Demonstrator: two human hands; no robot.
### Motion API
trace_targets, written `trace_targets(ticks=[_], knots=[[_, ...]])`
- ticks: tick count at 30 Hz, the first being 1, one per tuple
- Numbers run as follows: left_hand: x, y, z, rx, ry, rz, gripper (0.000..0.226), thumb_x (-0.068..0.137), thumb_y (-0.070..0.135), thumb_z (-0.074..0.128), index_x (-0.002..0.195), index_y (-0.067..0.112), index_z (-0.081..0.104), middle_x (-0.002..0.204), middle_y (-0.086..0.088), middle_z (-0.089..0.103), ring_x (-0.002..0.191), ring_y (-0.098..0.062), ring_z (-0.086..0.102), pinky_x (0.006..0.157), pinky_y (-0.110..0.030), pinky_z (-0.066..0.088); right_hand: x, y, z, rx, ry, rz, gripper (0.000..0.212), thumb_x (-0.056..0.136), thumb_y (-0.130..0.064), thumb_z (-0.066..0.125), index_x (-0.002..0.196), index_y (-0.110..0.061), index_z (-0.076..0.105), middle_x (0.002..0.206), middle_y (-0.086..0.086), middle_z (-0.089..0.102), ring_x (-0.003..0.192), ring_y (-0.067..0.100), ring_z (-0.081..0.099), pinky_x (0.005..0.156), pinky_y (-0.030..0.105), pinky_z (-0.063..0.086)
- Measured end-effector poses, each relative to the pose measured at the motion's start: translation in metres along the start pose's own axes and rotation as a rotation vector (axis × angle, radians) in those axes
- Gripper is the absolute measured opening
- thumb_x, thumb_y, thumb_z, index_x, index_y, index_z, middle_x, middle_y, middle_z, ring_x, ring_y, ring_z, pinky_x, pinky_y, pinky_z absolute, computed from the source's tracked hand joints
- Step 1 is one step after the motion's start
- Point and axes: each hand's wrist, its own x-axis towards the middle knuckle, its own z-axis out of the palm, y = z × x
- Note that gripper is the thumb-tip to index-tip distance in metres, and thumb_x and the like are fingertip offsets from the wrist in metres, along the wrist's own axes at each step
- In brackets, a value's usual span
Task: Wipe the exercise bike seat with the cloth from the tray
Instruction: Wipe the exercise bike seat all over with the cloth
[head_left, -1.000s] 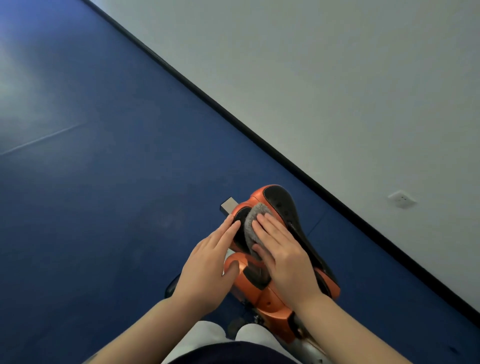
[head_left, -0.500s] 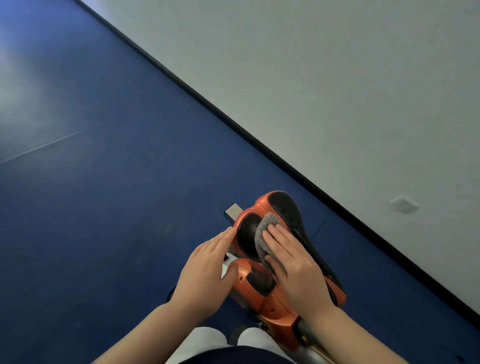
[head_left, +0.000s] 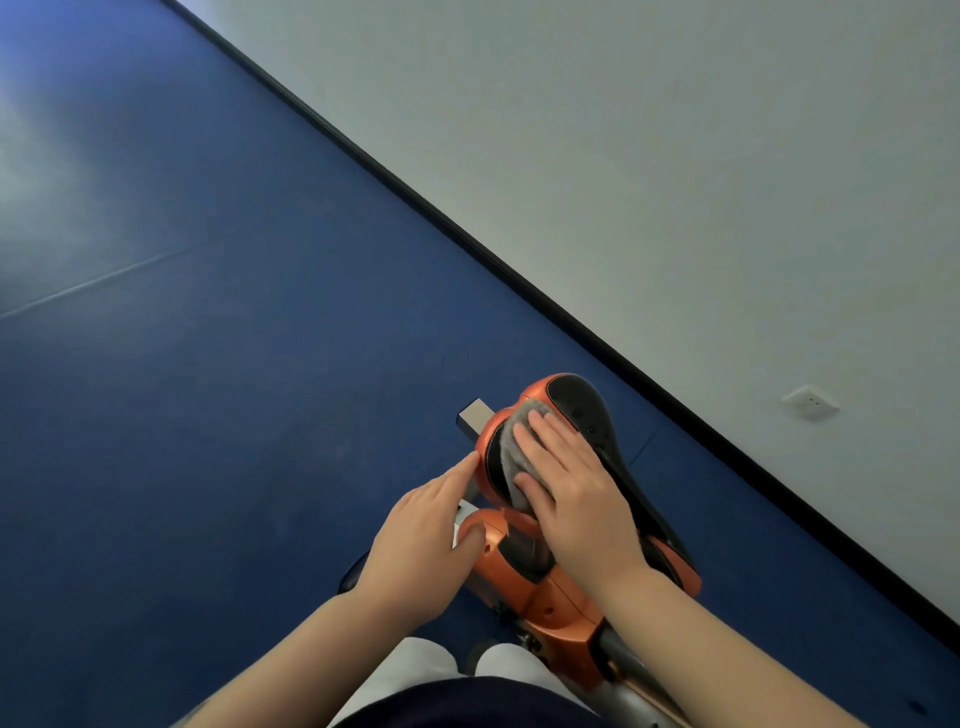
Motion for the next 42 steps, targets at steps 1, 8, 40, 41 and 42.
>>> trace_targets(ticks=[1,8,40,41,42], knots=[[0.0,0.002,0.001,-0.022,-0.002,0.005,0.065,0.088,0.033,0.048,0.142,0.046,0.014,0.139,0.018,0.046,0.121,-0.01,0.047,0.101,-0.035,0.042,0.009,-0.008,0.004,-0.011,0.013,0.028,0.047,0.096,-0.026,0.051,0.141,-0.016,0.043,0.149,0.004,0.041,0.142,0.015,0.028,0.116,0.037,0.026],[0.0,0.001,-0.009,-0.028,0.041,0.068,0.065,0.09,0.021,0.048,0.135,0.058,0.018,0.122,0.047,0.035,0.119,0.014,0.034,0.094,-0.006,0.029,-0.012,-0.008,0.003,-0.074,-0.002,-0.062,0.047,0.094,-0.022,0.05,0.141,-0.014,0.044,0.149,0.004,0.04,0.142,0.016,0.026,0.117,0.036,0.021],[0.049,0.057,0.066,0.497,0.169,0.236,0.068,0.092,0.046,0.023,0.149,0.013,0.002,0.159,-0.006,0.0,0.142,-0.013,-0.014,0.113,-0.033,-0.018,-0.101,0.028,-0.02,0.112,0.189,0.699,0.048,0.099,-0.035,0.037,0.146,-0.023,0.033,0.148,-0.005,0.04,0.138,0.01,0.031,0.115,0.031,0.027],[0.05,0.057,0.065,0.461,0.164,0.231,0.068,0.093,0.045,0.028,0.149,0.015,0.002,0.159,-0.004,0.0,0.142,-0.011,-0.015,0.113,-0.032,-0.018,-0.088,0.03,-0.021,0.076,0.165,0.67,0.047,0.1,-0.035,0.037,0.145,-0.021,0.036,0.146,-0.003,0.044,0.136,0.012,0.035,0.114,0.03,0.027],[0.05,0.057,0.064,0.431,0.154,0.231,0.069,0.092,0.043,0.034,0.149,0.017,0.004,0.159,-0.003,0.001,0.142,-0.011,-0.014,0.113,-0.032,-0.017,-0.075,0.034,-0.024,0.052,0.138,0.637,0.047,0.1,-0.035,0.036,0.144,-0.02,0.038,0.144,-0.002,0.048,0.133,0.013,0.04,0.112,0.029,0.029]])
